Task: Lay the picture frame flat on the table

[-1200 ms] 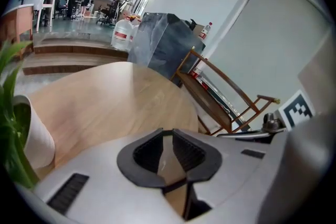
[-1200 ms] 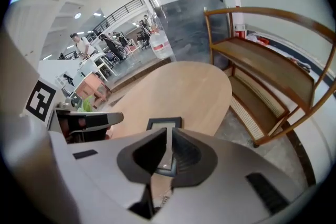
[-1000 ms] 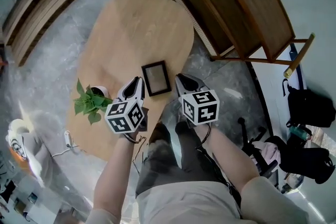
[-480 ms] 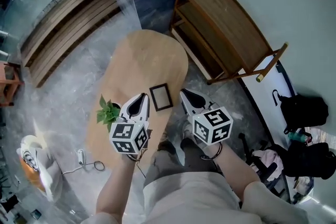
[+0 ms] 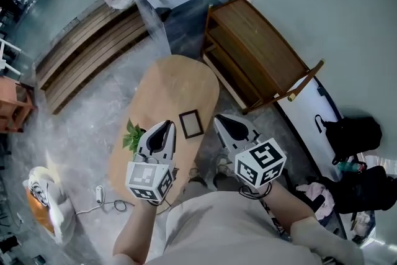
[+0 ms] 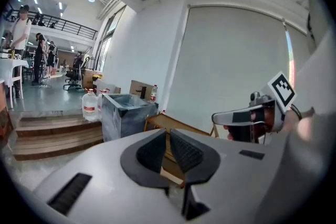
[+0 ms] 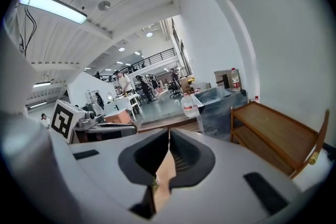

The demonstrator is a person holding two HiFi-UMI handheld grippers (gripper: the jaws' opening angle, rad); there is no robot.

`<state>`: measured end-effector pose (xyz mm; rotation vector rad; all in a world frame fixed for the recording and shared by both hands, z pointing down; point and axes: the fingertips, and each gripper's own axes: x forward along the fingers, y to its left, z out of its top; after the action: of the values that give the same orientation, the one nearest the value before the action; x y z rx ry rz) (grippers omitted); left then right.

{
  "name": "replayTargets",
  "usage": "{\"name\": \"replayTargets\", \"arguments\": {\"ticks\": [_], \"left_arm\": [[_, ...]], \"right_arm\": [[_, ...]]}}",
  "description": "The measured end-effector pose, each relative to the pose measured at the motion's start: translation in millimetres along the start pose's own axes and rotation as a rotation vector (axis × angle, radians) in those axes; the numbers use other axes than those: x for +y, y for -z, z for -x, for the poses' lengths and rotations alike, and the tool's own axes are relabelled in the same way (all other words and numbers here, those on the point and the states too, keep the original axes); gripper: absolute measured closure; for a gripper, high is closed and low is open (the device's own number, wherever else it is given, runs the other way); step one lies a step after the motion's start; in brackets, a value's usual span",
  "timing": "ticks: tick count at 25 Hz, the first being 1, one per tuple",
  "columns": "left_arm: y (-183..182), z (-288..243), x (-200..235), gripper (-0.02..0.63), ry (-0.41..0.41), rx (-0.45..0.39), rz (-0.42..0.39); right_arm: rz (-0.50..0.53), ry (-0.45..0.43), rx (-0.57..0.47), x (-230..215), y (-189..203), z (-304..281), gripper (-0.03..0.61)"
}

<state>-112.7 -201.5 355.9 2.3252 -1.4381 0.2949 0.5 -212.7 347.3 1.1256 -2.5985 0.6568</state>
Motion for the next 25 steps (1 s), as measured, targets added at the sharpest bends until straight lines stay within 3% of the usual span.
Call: {"name": "replayTargets", "arguments": {"ticks": [6,12,17,25], "left_arm": [[-34.8,37.7,-29.2,0.589,-0.01,-0.08,-0.075],[-63.1,68.5,-54.3,0.59,-0.024,-0.15,-0.126],[-79.9,92.2,-75.0,0.591,-0.025,-0.196,-0.198],[-100.4,107.3,-90.9,0.591,-0.019,-0.246,-0.189]], "right_arm": [[0.021,-0.049,-0.066,34.4,-33.4,48.7,0.577],[0.132,-0.074,-0.151,52.8,-62.8,80.3,0.578],[0.163,-0.087,-0.211,63.6,-77.4,103.2,0.581],[0.185,-0.1,-0.282,74.1,-100.6,134.3,0.581]]}}
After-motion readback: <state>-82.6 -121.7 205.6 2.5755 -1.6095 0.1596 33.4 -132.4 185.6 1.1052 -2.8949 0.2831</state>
